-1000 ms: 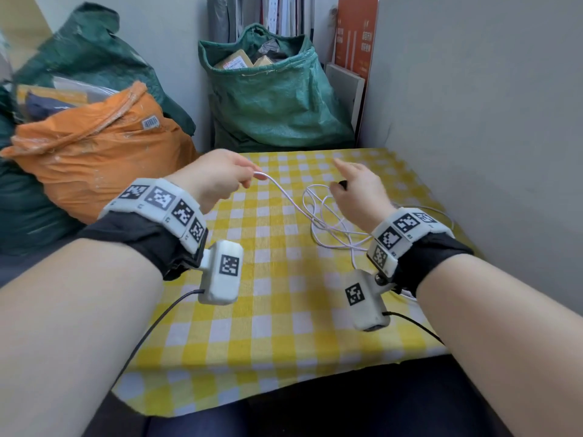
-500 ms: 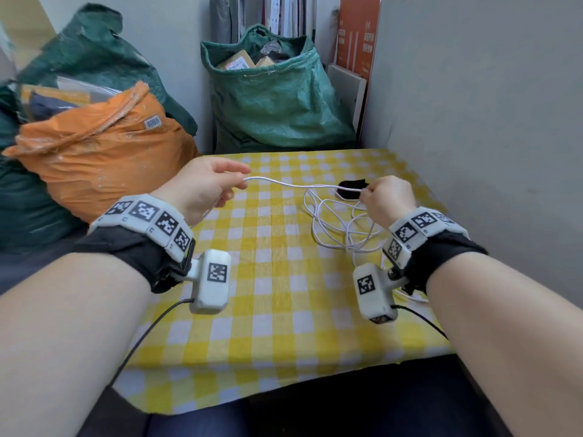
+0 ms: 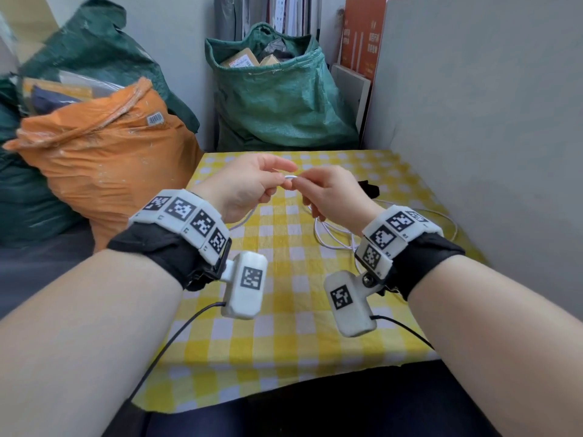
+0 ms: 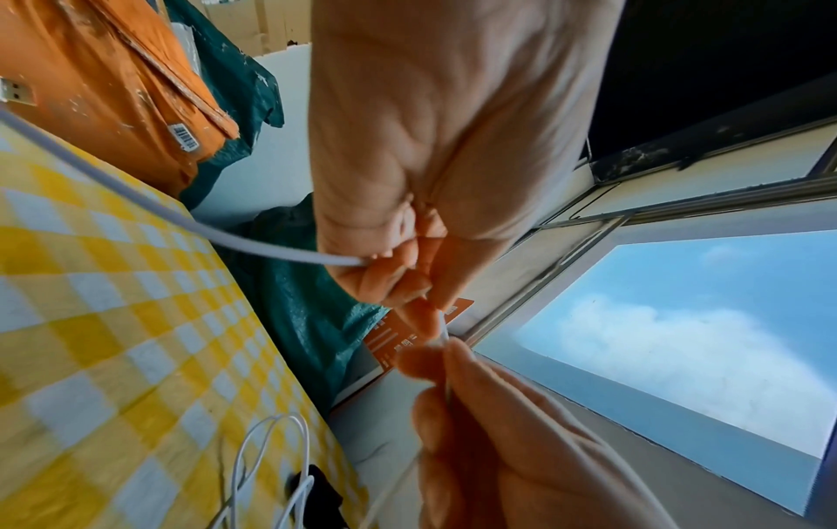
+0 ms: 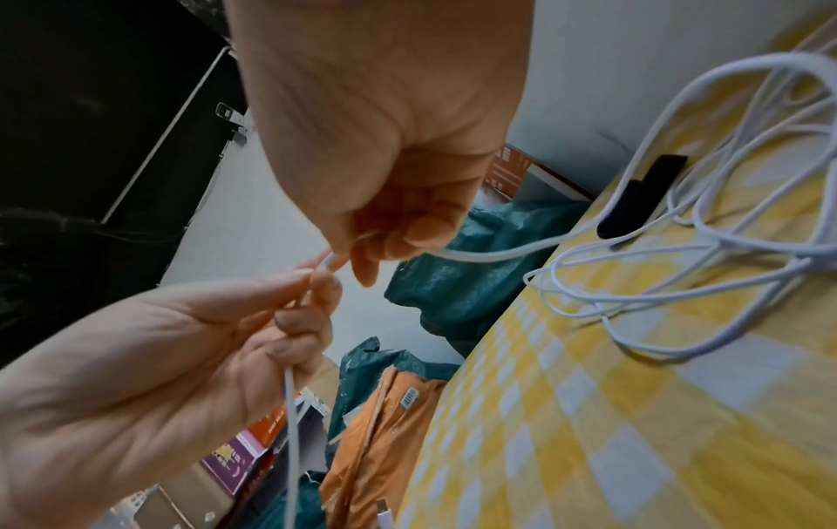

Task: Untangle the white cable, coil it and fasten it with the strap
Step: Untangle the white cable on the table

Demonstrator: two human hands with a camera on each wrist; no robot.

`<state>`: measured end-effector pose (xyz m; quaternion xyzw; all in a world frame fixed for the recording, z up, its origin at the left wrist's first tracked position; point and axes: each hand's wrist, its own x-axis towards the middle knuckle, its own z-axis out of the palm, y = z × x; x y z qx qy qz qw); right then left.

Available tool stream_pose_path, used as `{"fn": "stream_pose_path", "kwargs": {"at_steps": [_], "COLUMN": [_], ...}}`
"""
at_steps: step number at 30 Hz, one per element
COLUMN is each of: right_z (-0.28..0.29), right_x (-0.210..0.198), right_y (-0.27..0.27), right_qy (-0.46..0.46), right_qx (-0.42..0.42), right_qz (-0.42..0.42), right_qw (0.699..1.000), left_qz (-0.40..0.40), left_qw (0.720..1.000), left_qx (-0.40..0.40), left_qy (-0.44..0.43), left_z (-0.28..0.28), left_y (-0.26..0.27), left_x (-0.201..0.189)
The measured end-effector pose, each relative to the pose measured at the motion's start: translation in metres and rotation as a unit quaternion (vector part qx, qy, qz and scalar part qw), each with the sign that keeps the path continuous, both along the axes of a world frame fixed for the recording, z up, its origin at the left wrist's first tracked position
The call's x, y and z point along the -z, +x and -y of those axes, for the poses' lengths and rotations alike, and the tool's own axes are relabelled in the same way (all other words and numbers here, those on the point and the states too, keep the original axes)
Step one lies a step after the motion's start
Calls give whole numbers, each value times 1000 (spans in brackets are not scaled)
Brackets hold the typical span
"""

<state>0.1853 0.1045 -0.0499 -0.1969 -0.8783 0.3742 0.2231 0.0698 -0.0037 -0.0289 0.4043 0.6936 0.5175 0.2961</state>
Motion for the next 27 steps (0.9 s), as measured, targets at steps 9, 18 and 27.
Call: {"fn": "stream_pose_path", "kwargs": {"at_steps": [9, 18, 27], "right_z": [-57, -71, -22], "right_x": [25, 40, 12], "right_y": [18, 31, -2], "right_qy": [135, 90, 53], "right_qx": [267, 338, 99], "right_qz": [144, 271, -62], "right_qw": [943, 897, 992], "left_qz": [16, 140, 127], "left_qw": [991, 965, 989], "left_qx": [-105, -61, 24], "left_qy": [86, 215, 78], "left_z": [18, 15, -3], "left_y": [-29, -25, -3], "left_x": [-2, -15, 6]}}
